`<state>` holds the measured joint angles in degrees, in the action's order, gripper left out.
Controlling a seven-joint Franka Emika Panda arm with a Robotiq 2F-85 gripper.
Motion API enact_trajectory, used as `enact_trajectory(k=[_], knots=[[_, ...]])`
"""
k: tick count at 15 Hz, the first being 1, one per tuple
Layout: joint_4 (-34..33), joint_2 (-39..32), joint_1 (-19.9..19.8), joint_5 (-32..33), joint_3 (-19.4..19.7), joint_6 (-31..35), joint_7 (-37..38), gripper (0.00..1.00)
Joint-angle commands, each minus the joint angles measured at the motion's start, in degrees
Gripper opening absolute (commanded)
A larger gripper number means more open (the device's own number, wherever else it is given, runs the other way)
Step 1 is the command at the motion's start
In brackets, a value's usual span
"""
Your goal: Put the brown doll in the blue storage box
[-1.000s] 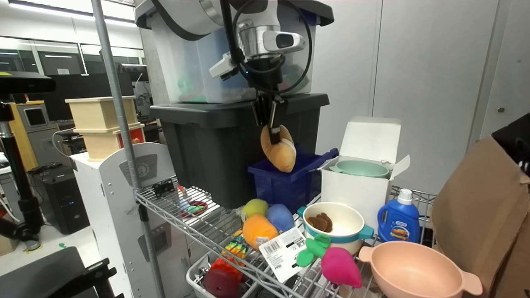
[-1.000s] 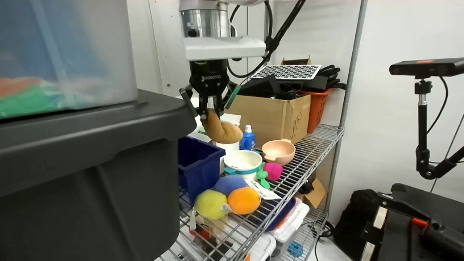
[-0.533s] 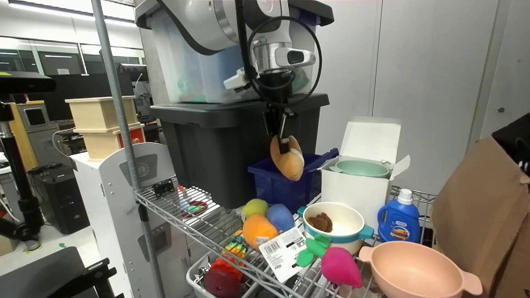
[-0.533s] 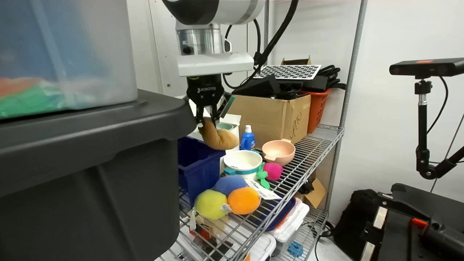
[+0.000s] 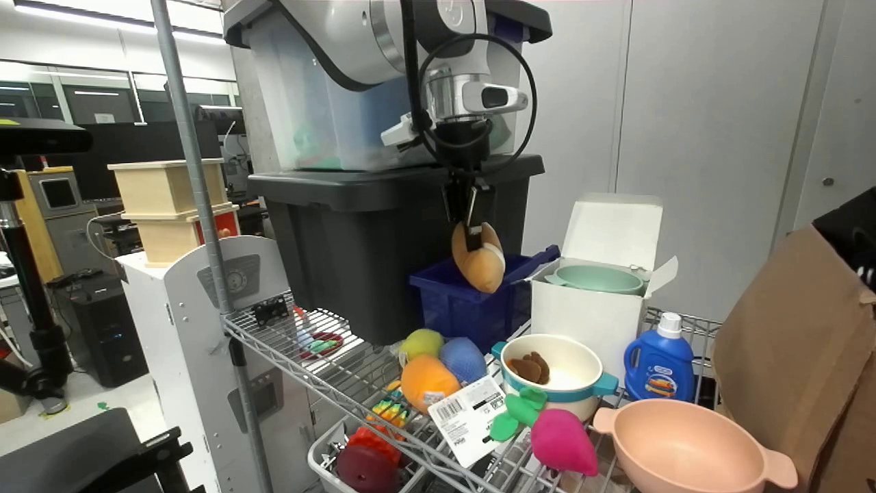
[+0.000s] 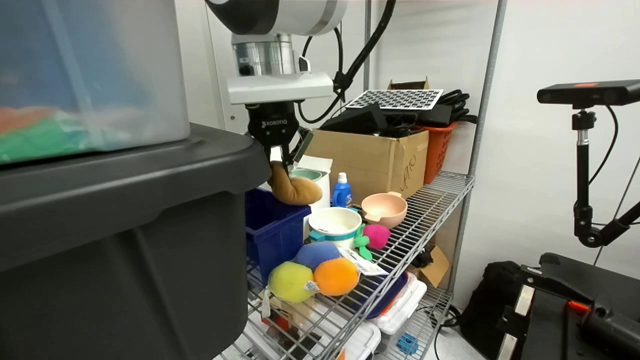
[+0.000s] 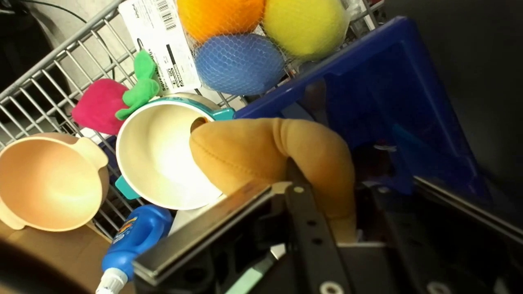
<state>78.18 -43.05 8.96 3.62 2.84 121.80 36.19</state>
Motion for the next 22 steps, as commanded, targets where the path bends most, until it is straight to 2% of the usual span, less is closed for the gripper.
enact_trajectory(k=[1, 11, 12, 13, 15, 22], knots=[[-6.2, -2.9, 0.0, -2.1, 0.4, -4.1, 1.3, 0.03], [-16.3, -7.2, -0.3, -4.1, -0.1, -10.4, 3.8, 0.03], [-17.0, -7.6, -0.2, -4.3, 0.0, -10.9, 4.1, 0.13], [-17.8, -7.9, -0.3, -4.5, -0.1, -11.3, 4.2, 0.38], [-18.7, -8.5, -0.3, -4.5, 0.1, -11.5, 4.5, 0.45], [-21.0, -9.3, -0.7, -4.7, -0.1, -13.5, 4.9, 0.95]])
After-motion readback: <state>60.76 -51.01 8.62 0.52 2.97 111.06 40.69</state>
